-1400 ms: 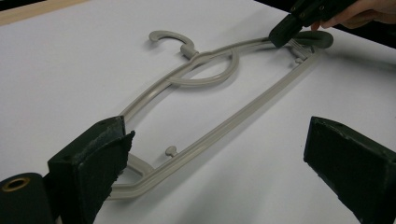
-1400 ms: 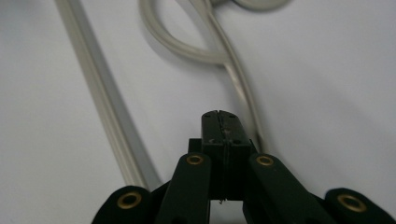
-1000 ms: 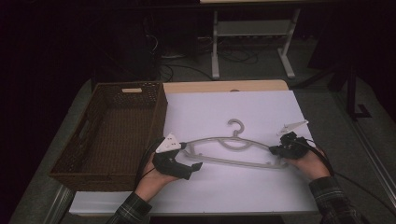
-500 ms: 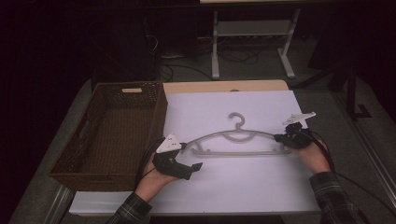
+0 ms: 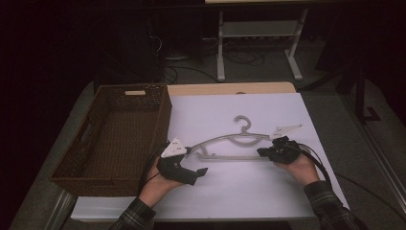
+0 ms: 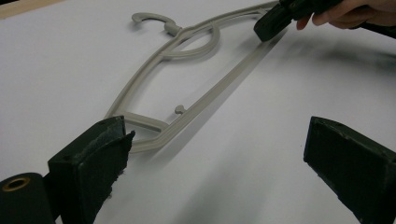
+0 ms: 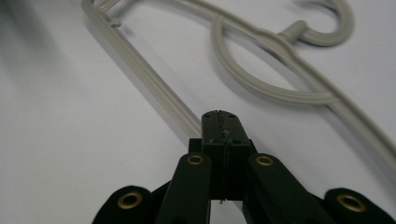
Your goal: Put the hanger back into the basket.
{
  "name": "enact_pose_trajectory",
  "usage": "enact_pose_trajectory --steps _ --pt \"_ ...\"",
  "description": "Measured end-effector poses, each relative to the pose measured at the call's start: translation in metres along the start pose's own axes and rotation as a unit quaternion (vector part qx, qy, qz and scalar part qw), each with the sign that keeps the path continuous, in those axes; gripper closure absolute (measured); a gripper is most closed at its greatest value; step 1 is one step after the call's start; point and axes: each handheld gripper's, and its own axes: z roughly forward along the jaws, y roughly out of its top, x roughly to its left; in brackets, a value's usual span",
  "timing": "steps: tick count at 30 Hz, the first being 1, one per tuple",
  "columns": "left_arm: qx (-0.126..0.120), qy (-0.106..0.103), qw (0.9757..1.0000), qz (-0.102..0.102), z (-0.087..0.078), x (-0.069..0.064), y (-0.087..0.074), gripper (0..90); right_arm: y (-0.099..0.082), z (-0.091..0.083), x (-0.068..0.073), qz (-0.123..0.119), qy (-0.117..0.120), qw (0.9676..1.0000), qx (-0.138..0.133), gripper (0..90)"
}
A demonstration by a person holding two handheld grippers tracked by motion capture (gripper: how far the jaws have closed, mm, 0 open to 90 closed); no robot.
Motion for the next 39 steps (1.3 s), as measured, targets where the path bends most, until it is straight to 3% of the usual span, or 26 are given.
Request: enact_pose_trajectory --steps 8,13,24,34,39 --pt "0.0 0.0 1.0 -0.002 0.0 0.001 0.0 6.0 0.001 0.019 0.009 -0.018 0.0 0.9995 0.027 89.7" --pt "-0.001 0.0 1.0 -0.002 0.0 0.001 0.0 6.0 0.001 0.016 0.006 -0.017 -0.009 0.9995 0.024 89.7" --pt "0.0 0.002 1.0 -0.002 0.0 0.001 0.0 6.0 -0.006 0.022 0.007 -0.019 0.004 0.9988 0.046 89.9" --pt "0.0 0.003 1.0 -0.002 0.001 0.001 0.001 6.0 -0.006 0.022 0.008 -0.027 -0.006 0.9987 0.043 89.8" --pt "0.002 0.004 1.0 -0.002 0.001 0.002 0.001 6.0 0.001 0.015 0.003 -0.016 -0.014 0.9997 0.006 89.8"
